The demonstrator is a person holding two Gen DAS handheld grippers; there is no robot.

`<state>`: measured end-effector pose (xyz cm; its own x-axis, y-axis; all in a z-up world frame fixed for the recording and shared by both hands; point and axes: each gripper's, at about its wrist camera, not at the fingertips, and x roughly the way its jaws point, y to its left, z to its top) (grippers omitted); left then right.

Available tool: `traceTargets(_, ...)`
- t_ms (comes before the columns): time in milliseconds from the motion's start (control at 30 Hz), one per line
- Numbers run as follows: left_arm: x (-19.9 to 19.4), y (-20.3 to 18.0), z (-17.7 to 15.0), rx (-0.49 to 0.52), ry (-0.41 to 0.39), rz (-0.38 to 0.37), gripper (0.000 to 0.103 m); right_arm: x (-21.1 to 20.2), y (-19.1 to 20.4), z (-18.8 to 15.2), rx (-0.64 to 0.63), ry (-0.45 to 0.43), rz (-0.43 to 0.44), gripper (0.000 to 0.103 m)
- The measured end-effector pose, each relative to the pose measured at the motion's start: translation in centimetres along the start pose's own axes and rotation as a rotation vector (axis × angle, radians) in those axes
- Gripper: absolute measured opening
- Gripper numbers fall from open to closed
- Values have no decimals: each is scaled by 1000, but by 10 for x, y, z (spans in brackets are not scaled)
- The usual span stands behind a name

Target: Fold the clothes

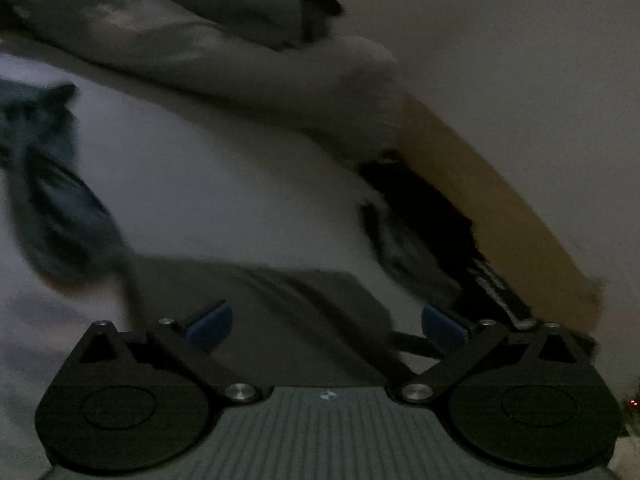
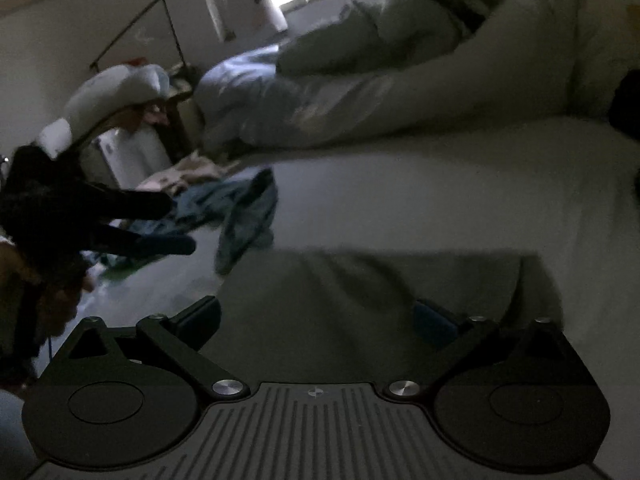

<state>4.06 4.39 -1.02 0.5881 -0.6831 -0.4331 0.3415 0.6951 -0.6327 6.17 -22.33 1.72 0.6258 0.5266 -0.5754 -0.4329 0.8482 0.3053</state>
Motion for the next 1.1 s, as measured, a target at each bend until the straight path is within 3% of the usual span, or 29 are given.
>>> traceTargets(133, 20, -8, -31, -14, 59, -26, 103, 6, -37, -5, 137, 39, -51, 65)
traceTargets(367, 22, -4, -54, 83, 157, 91, 103, -14, -92, -21, 168, 67, -284, 45)
traceTargets(567, 10, 0, -54, 122, 175, 194, 103, -43, -109, -26, 190, 61, -450, 44)
traceTargets(700, 5, -12, -55, 154, 121, 181, 103, -61, -74, -23, 121, -19, -400, 44)
traceTargets(800, 8, -25, -59, 194, 84, 173, 103, -44, -45, -18, 52, -28, -327, 43)
traceTargets(933, 28, -34, -70, 261, 107, 229, 102, -7, -23, -11, 6, 1, -272, 20)
traceTargets(1033, 35, -31, -77, 283, 127, 276, 101, 18, -25, -10, -23, 26, -331, 5)
traceTargets(1100, 35, -27, -79, 278, 123, 275, 101, 19, -39, -10, 16, 46, -369, 4)
